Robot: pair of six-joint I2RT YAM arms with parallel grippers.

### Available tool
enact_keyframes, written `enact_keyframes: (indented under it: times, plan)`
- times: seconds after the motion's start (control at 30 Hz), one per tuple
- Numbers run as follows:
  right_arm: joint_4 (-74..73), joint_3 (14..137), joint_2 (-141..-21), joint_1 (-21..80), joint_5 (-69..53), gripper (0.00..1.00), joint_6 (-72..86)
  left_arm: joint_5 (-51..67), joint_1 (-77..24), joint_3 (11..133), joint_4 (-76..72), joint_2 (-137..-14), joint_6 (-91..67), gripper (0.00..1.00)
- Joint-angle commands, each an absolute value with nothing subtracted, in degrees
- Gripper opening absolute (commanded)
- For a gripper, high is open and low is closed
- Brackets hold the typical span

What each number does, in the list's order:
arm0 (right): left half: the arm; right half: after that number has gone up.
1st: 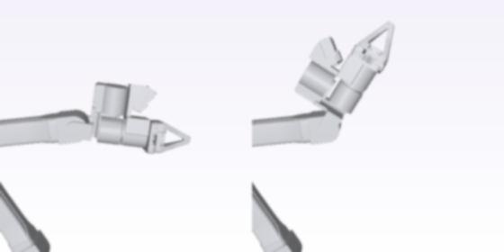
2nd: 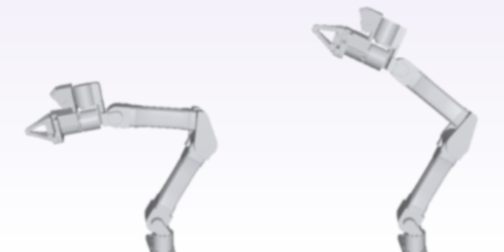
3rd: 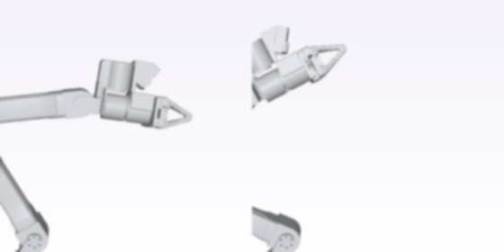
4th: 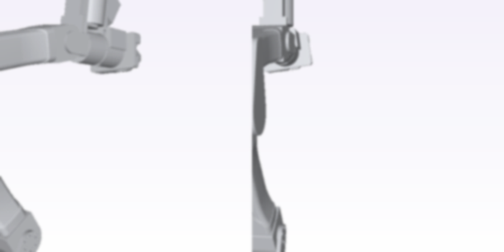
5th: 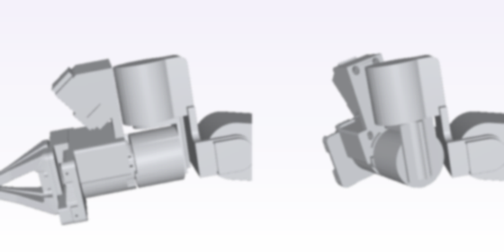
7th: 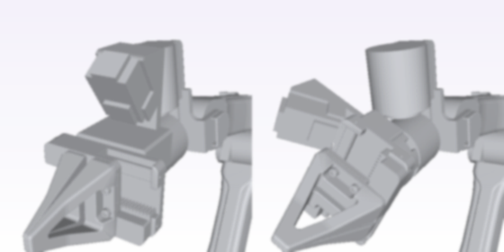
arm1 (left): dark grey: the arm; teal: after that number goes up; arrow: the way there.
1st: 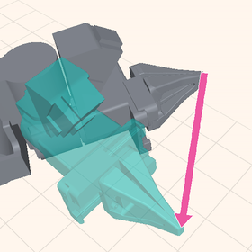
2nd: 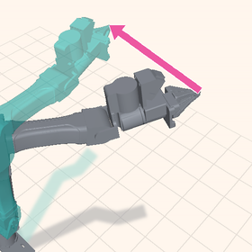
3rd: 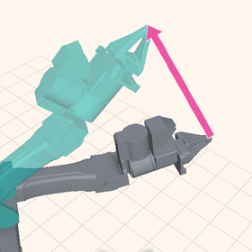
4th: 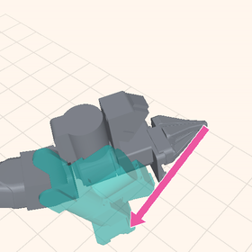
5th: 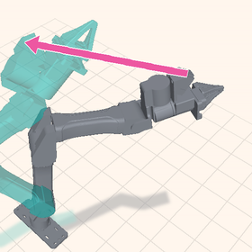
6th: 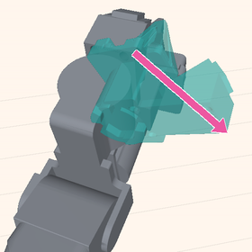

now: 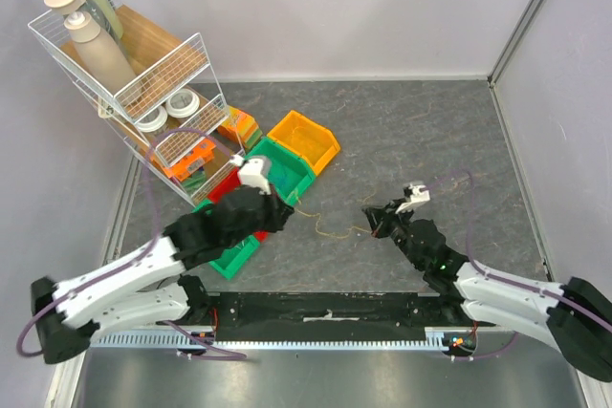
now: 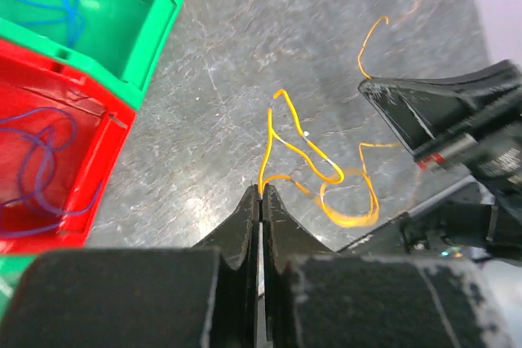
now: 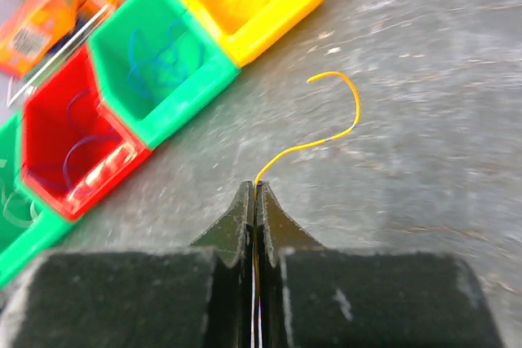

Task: Untangle the cables

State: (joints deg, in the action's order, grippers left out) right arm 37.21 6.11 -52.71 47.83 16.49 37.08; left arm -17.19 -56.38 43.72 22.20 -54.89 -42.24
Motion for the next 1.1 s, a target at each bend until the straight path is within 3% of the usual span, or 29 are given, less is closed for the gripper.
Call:
enact_keyframes:
  times: [0.0, 0.37, 0.7, 0.83, 0.87, 0.93, 1.0, 1.03, 1.07]
  plan:
    - [28.0, 3.9, -44.9, 48.0, 33.0, 0.00, 42.9, -21.3, -56.6, 42.9, 37.3, -39.2, -40.9, 0.02]
    - [17.8, 2.5, -35.5, 47.9, 42.4, 0.00, 48.7, -29.3, -56.6, 50.5, 52.8, -10.4, -37.6, 0.02]
    - [21.0, 1.8, -36.3, 47.9, 39.9, 0.00, 46.8, -29.8, -56.6, 57.3, 57.7, -9.6, -37.4, 0.02]
    - [28.8, 1.8, -40.6, 47.9, 30.7, 0.01, 40.3, -26.9, -56.7, 54.8, 54.4, -11.0, -36.9, 0.02]
    - [32.0, 1.8, -42.5, 47.9, 27.1, 0.08, 38.6, -26.2, -56.6, 54.2, 53.6, -12.0, -36.7, 0.02]
    - [36.7, 3.0, -47.3, 47.9, 21.5, 0.33, 36.5, -25.1, -56.6, 53.2, 52.6, -14.8, -36.1, 0.02]
    - [39.2, 5.1, -52.8, 47.9, 15.9, 0.72, 35.1, -25.0, -56.6, 52.6, 51.7, -18.9, -35.2, 0.02]
    - [39.9, 6.2, -55.5, 47.9, 14.1, 0.82, 34.6, -25.3, -56.6, 52.2, 51.4, -21.1, -34.8, 0.02]
    - [40.3, 7.4, -58.1, 47.9, 12.8, 0.85, 34.4, -25.7, -56.5, 51.9, 51.4, -23.3, -34.6, 0.02]
